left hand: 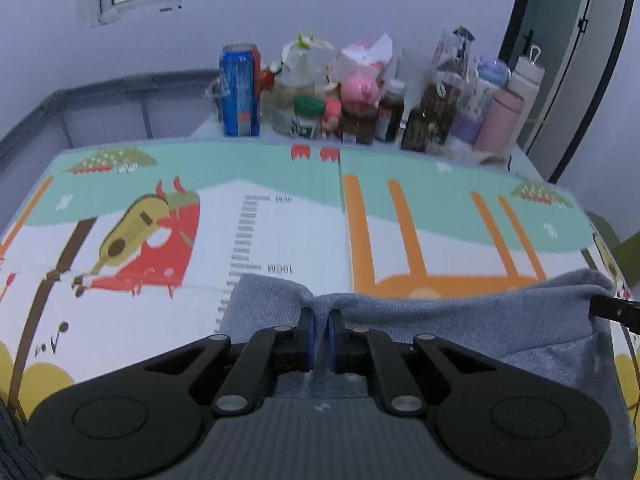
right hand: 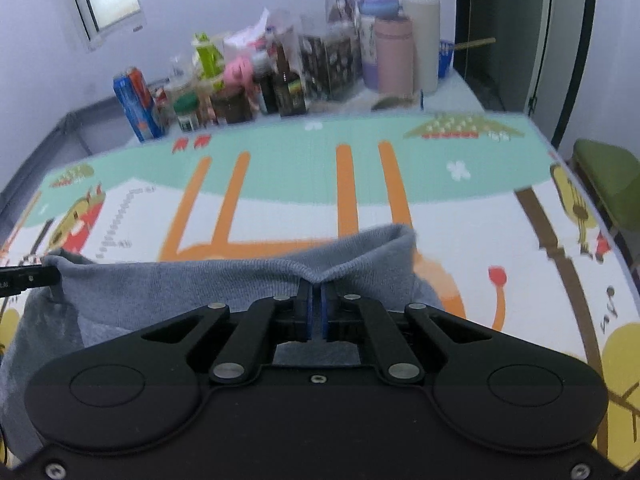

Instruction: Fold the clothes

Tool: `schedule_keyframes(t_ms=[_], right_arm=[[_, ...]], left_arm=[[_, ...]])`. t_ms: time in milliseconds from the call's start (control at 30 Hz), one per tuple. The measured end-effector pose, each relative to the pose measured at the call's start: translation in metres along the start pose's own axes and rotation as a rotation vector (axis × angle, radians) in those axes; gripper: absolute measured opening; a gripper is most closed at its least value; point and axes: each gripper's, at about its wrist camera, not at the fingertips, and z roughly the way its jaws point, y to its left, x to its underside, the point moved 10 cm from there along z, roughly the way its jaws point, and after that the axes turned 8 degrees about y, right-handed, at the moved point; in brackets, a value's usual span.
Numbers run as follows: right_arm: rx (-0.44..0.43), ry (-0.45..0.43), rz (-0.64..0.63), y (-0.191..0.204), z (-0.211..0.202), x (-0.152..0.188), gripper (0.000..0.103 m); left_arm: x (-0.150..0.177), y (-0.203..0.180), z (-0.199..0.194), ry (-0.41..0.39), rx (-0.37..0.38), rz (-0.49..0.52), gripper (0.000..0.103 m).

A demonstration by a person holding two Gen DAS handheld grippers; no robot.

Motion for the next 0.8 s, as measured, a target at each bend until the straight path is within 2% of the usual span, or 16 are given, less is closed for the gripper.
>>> schedule_keyframes(t_ms=[167, 267, 400, 600, 667, 733, 800], right_arm=[[0.014, -0.033, 0.011, 0.005, 0.005, -0.019, 0.003], [0.028, -0.031, 0.018, 0.008, 0.02, -0.024, 0.003], [0.059, -0.01, 0.022, 0.008, 0.048, -0.02, 0.003], [0.094, 0.052, 0.044, 0.001, 0.084, -0.007, 0.005], [0.089, 0.064, 0.064, -0.002, 0.088, -0.005, 0.009], [0.057, 0.049, 0.067, -0.002, 0.085, -0.007, 0.019], [0.044, 0.02, 0.079, -0.004, 0.078, -0.011, 0.022]], left_arm=[[-0.015, 0.005, 0.008, -0.029, -0.047, -0.026, 0.007], [-0.019, 0.01, 0.022, -0.016, -0.077, -0.029, 0.007], [-0.014, 0.017, 0.04, 0.008, -0.112, -0.035, 0.008], [0.0, 0.019, 0.052, 0.031, -0.123, -0.035, 0.013], [0.002, 0.017, 0.052, 0.033, -0.114, -0.024, 0.017], [0.003, 0.014, 0.05, 0.026, -0.101, -0.007, 0.02], [0.003, 0.011, 0.047, 0.013, -0.096, 0.003, 0.024]])
